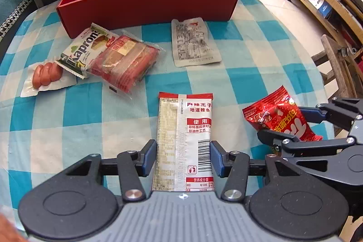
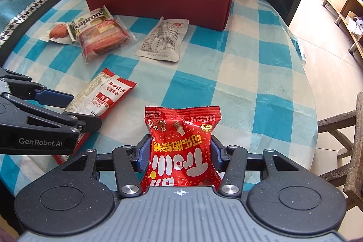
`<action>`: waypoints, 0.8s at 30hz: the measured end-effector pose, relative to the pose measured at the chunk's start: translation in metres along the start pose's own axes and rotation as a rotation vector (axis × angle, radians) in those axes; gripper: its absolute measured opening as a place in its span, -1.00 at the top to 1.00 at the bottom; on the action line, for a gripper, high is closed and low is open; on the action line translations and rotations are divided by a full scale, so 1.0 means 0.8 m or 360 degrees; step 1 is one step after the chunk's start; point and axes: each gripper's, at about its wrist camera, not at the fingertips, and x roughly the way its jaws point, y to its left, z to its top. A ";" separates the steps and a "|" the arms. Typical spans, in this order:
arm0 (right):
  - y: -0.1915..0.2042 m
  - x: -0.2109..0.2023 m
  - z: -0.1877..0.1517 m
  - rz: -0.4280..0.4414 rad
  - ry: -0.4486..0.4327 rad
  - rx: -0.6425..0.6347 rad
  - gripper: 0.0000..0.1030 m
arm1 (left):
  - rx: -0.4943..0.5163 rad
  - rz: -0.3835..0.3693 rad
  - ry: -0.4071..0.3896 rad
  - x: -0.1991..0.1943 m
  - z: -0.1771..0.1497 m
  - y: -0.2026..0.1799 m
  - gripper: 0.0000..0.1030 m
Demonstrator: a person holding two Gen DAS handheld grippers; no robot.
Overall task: Organize snacks
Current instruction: 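Carry the strip packet with the left tool while the right tool carries the Trolli bag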
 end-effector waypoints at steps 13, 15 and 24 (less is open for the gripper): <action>0.002 0.015 0.000 -0.0014 0.0062 -0.0011 -0.17 | 0.0031 0.0001 0.0047 0.017 -0.002 0.001 -0.66; 0.002 0.016 0.000 -0.0010 0.0063 -0.0004 -0.17 | 0.0017 -0.0003 0.0038 0.019 0.001 0.002 -0.76; 0.000 0.015 0.002 -0.0015 0.0072 -0.0020 -0.18 | 0.0061 0.0080 0.0002 0.024 0.003 -0.006 -0.66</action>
